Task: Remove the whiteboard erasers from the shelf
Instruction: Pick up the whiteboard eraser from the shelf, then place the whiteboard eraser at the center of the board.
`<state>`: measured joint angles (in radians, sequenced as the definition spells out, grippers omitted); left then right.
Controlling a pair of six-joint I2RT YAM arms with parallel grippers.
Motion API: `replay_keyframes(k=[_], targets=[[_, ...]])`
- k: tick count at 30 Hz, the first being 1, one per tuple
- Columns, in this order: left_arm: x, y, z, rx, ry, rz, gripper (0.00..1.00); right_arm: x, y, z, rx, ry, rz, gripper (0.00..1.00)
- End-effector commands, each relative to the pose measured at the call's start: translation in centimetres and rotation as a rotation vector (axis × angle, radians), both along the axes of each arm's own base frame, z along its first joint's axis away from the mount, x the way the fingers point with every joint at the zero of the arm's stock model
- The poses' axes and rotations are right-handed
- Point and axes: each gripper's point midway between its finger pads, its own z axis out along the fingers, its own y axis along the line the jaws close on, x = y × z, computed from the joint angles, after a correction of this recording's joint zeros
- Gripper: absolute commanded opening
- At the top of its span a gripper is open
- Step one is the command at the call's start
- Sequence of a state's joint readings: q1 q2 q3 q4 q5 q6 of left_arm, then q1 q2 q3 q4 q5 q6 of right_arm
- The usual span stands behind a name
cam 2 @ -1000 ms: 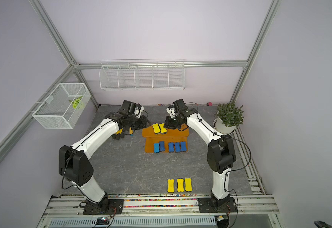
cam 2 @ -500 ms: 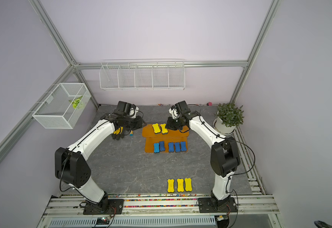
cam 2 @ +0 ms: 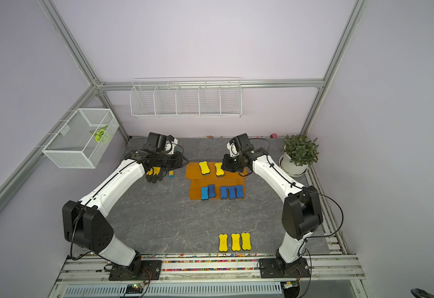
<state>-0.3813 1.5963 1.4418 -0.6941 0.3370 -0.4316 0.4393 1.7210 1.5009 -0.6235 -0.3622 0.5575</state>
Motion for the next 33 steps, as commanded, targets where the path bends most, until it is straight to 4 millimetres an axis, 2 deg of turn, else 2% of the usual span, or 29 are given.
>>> replay_keyframes(k=[1,7,16,20,25,30,33], targets=[[-0.5,0.4,0.5,0.007,-0.025,-0.014,0.36,-1.2,-0.5,0.8,-0.013,-0.018,-0.029,0.0],[-0.8,0.6,0.7,0.006,-0.04,-0.014,0.36,-3.2,-0.5,0.6,-0.032,-0.019,-0.035,0.0],[-0.9,0.7,1.1,-0.001,-0.065,-0.014,0.36,-10.3,-0.6,0.3,-0.132,-0.003,0.024,0.0],[-1.1,0.8,0.9,-0.003,-0.068,-0.013,0.36,-14.5,0.8,-2.2,-0.162,0.056,0.077,0.0],[-1.4,0.9,0.5,-0.003,-0.062,-0.017,0.36,-18.6,2.1,-6.9,-0.175,0.156,0.111,0.0],[-1.8,0.9,0.1,-0.005,-0.059,-0.025,0.36,-20.9,4.0,-10.4,-0.19,0.217,0.17,0.0],[-1.8,0.9,0.2,-0.005,-0.064,-0.026,0.36,-21.5,5.0,-11.9,-0.196,0.239,0.194,0.0]])
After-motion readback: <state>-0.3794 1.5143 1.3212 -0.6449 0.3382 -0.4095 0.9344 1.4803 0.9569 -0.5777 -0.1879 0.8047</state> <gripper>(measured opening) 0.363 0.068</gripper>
